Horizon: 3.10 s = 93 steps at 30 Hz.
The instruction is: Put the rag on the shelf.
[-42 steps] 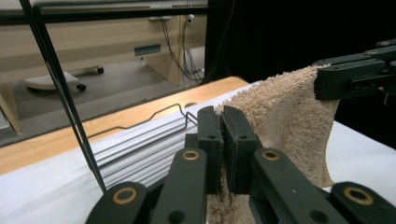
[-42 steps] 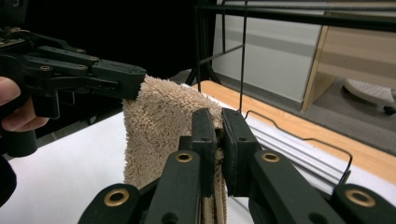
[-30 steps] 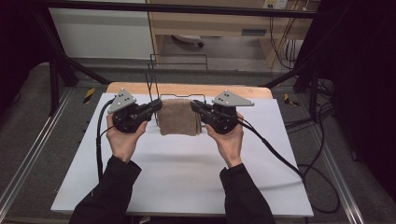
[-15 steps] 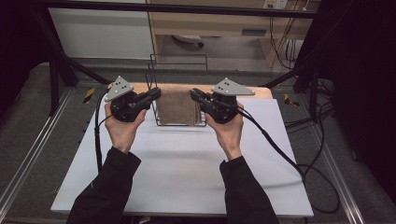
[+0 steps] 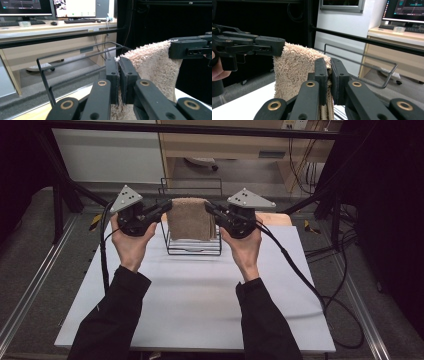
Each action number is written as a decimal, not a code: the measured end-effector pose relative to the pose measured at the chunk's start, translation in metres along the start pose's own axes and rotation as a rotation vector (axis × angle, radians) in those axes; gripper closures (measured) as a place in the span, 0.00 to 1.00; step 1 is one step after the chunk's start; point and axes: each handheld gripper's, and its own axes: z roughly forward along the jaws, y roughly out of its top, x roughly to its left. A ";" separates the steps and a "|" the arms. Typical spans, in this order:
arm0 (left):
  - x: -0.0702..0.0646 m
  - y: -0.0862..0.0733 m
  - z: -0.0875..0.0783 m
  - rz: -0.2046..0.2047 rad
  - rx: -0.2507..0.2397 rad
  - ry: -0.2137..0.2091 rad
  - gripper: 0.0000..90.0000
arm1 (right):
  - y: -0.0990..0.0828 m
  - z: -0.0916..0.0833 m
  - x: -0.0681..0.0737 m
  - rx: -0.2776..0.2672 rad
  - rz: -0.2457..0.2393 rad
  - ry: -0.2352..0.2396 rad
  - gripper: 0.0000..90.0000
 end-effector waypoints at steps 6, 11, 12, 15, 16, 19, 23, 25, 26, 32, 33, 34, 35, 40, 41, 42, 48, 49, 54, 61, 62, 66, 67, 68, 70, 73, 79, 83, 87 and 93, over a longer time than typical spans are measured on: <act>0.004 0.013 0.004 0.009 -0.016 0.005 0.95 | 0.011 0.002 -0.004 -0.018 -0.003 -0.009 0.94; 0.008 0.023 0.009 -0.001 -0.025 0.004 0.96 | 0.021 0.006 -0.008 -0.030 -0.010 -0.020 0.94; 0.009 0.025 0.010 -0.001 -0.027 0.005 0.96 | 0.023 0.007 -0.009 -0.034 -0.010 -0.022 0.94; 0.012 0.030 0.013 -0.004 -0.031 0.008 0.96 | 0.029 0.010 -0.011 -0.037 -0.011 -0.029 0.94; 0.013 0.032 0.014 -0.006 -0.035 0.010 0.96 | 0.031 0.012 -0.012 -0.040 -0.012 -0.031 0.94; 0.015 0.037 0.017 -0.012 -0.039 0.010 0.96 | 0.035 0.015 -0.016 -0.048 -0.008 -0.034 0.94; 0.018 0.044 0.021 -0.002 -0.037 0.021 0.96 | 0.040 0.020 -0.021 -0.056 -0.005 -0.038 0.94; 0.019 0.046 0.023 -0.001 -0.038 0.024 0.96 | 0.043 0.022 -0.023 -0.060 -0.006 -0.038 0.94; 0.020 0.048 0.024 0.001 -0.039 0.026 0.95 | 0.044 0.023 -0.024 -0.060 -0.004 -0.037 0.94; 0.027 0.054 0.033 0.003 -0.038 0.045 0.96 | 0.051 0.030 -0.028 -0.063 -0.008 -0.043 0.94; 0.028 0.054 0.035 0.001 -0.037 0.046 0.96 | 0.052 0.032 -0.029 -0.062 -0.012 -0.045 0.94; 0.030 0.055 0.036 -0.003 -0.039 0.045 0.96 | 0.053 0.034 -0.030 -0.063 -0.016 -0.046 0.94; 0.031 0.055 0.037 -0.006 -0.040 0.046 0.96 | 0.053 0.035 -0.031 -0.063 -0.011 -0.048 0.94; 0.034 0.058 0.041 0.000 -0.043 0.057 0.96 | 0.054 0.042 -0.036 -0.062 -0.005 -0.053 0.94; 0.034 0.059 0.041 0.001 -0.046 0.058 0.95 | 0.055 0.043 -0.037 -0.064 -0.002 -0.052 0.94; 0.034 0.061 0.041 0.002 -0.047 0.059 0.96 | 0.056 0.044 -0.039 -0.068 0.005 -0.050 0.94; 0.037 0.074 0.043 0.021 -0.059 0.085 0.96 | 0.065 0.048 -0.042 -0.092 0.003 -0.047 0.94; 0.037 0.075 0.044 0.027 -0.058 0.089 0.96 | 0.066 0.049 -0.042 -0.095 -0.001 -0.050 0.94; 0.041 0.078 0.048 0.029 -0.066 0.093 0.96 | 0.070 0.056 -0.047 -0.107 0.008 -0.049 0.94; 0.048 0.071 0.058 0.051 -0.063 0.097 0.96 | 0.067 0.063 -0.051 -0.089 -0.020 -0.065 0.94; 0.049 0.070 0.059 0.048 -0.066 0.095 0.96 | 0.067 0.065 -0.052 -0.088 -0.022 -0.068 0.94; 0.051 0.067 0.061 0.060 -0.062 0.095 0.96 | 0.065 0.068 -0.054 -0.079 -0.026 -0.068 0.94; 0.052 0.066 0.062 0.058 -0.060 0.096 0.96 | 0.064 0.069 -0.054 -0.080 -0.029 -0.068 0.94; 0.052 0.065 0.063 0.058 -0.058 0.099 0.95 | 0.063 0.070 -0.055 -0.075 -0.027 -0.070 0.94; 0.053 0.062 0.063 0.056 -0.051 0.097 0.96 | 0.061 0.072 -0.055 -0.071 -0.029 -0.069 0.94; 0.054 0.056 0.063 0.049 -0.041 0.084 0.96 | 0.056 0.072 -0.056 -0.057 -0.034 -0.063 0.94; 0.052 0.044 0.062 0.051 -0.014 0.070 0.95 | 0.044 0.072 -0.056 -0.034 -0.027 -0.051 0.94; 0.051 0.037 0.060 0.052 0.008 0.067 0.95 | 0.037 0.071 -0.054 -0.024 -0.023 -0.042 0.94; 0.052 0.029 0.058 0.041 0.019 0.052 0.95 | 0.029 0.070 -0.052 -0.006 -0.022 -0.031 0.94; 0.048 0.021 0.053 0.046 0.026 0.029 0.95 | 0.020 0.066 -0.050 0.005 -0.024 -0.022 0.94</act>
